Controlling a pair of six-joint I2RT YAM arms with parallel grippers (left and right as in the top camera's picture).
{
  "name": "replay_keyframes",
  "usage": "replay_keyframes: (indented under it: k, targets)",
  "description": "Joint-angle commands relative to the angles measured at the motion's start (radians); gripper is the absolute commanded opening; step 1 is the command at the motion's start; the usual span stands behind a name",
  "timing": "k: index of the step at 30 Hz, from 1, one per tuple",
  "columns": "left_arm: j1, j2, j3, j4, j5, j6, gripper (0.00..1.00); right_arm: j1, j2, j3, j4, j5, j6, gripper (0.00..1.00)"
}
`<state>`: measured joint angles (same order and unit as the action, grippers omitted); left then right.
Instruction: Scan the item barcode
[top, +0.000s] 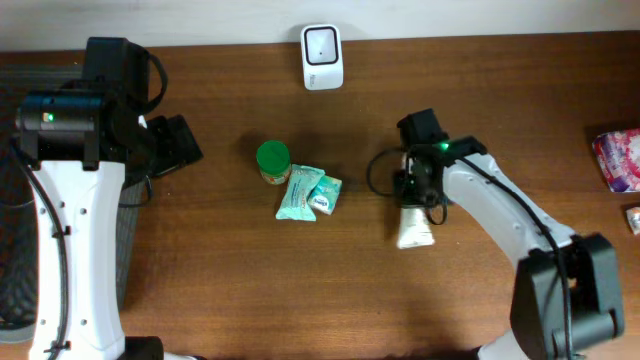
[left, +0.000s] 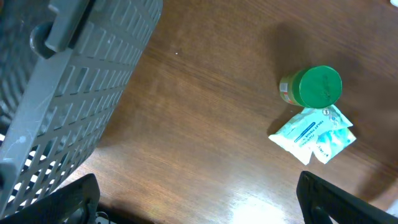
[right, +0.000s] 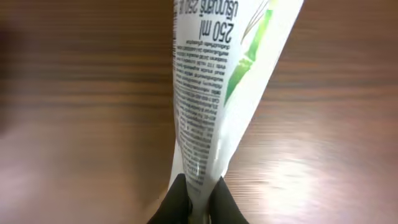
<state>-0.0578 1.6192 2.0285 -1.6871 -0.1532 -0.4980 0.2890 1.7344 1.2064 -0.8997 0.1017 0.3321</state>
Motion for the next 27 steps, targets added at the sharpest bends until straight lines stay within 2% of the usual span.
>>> replay_keyframes:
  k: [1, 6, 12, 15, 17, 21, 22, 24, 25, 26, 27]
  targets:
    - [0.004, -0.016, 0.011, -0.001, 0.0, -0.013, 0.99, 0.006, -0.002, 0.021, -0.013, 0.257, 0.078, 0.04]
    - [0.004, -0.016, 0.011, -0.001, 0.0, -0.013, 0.99, 0.005, 0.058, 0.003, -0.008, 0.375, 0.1, 0.04]
    - [0.004, -0.016, 0.011, -0.001, 0.0, -0.013, 0.99, 0.051, 0.166, 0.002, -0.009, 0.314, 0.1, 0.05]
    - [0.004, -0.016, 0.011, -0.001, 0.0, -0.013, 0.99, 0.136, 0.166, 0.017, -0.001, 0.252, 0.1, 0.16]
    - [0.004, -0.016, 0.011, -0.001, 0.0, -0.013, 0.99, 0.19, 0.166, 0.053, -0.001, 0.187, 0.1, 0.3]
    - [0.004, -0.016, 0.011, -0.001, 0.0, -0.013, 0.99, 0.278, 0.166, 0.236, -0.029, -0.01, 0.088, 0.33]
    - [0.004, -0.016, 0.011, -0.001, 0.0, -0.013, 0.99, 0.28, 0.166, 0.277, -0.059, -0.002, 0.088, 0.43]
    - [0.004, -0.016, 0.011, -0.001, 0.0, -0.013, 0.99, 0.266, 0.166, 0.365, -0.145, 0.055, 0.088, 0.58]
    - [0.004, -0.016, 0.011, -0.001, 0.0, -0.013, 0.99, 0.248, 0.166, 0.403, -0.195, 0.095, 0.089, 0.76]
    - [0.004, -0.016, 0.011, -0.001, 0.0, -0.013, 0.99, 0.216, 0.165, 0.43, -0.238, 0.118, 0.088, 1.0]
    - [0.004, -0.016, 0.011, -0.001, 0.0, -0.013, 0.99, 0.189, 0.165, 0.437, -0.257, 0.12, 0.088, 0.99]
